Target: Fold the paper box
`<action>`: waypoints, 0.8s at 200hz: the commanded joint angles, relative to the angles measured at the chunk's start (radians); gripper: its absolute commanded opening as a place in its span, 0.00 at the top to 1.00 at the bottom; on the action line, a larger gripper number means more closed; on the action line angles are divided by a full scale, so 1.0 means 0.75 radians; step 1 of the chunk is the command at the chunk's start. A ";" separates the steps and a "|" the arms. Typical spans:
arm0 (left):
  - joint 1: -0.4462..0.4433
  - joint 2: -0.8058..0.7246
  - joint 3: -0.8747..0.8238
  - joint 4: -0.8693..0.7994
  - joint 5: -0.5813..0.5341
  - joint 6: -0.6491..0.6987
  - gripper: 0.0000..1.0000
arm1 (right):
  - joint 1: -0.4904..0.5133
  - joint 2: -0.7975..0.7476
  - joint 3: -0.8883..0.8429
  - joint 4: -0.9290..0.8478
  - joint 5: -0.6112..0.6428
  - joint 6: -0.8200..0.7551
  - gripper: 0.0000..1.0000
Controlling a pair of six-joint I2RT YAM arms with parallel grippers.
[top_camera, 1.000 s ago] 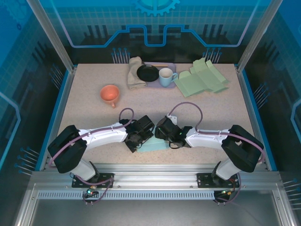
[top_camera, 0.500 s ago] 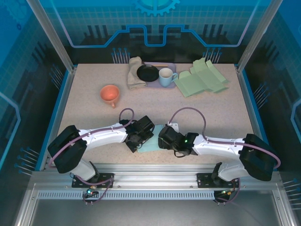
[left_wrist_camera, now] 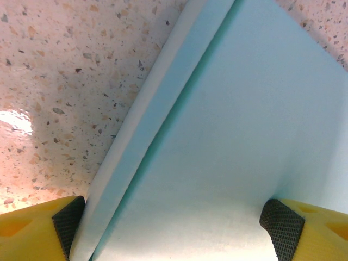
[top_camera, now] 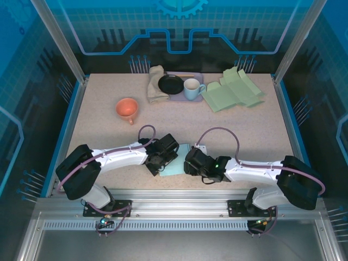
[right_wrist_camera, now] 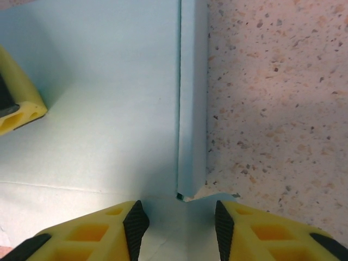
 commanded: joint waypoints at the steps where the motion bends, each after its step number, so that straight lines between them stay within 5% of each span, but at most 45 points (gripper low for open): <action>1: -0.008 0.096 -0.074 -0.093 -0.008 -0.026 0.13 | 0.027 0.040 -0.019 0.041 -0.113 0.038 0.58; 59: -0.008 0.108 -0.073 -0.087 -0.006 -0.026 0.13 | 0.076 0.045 -0.002 0.056 -0.109 0.065 0.62; 160: -0.007 0.136 -0.086 -0.079 -0.014 -0.023 0.13 | 0.210 0.089 -0.043 0.054 0.227 0.046 0.66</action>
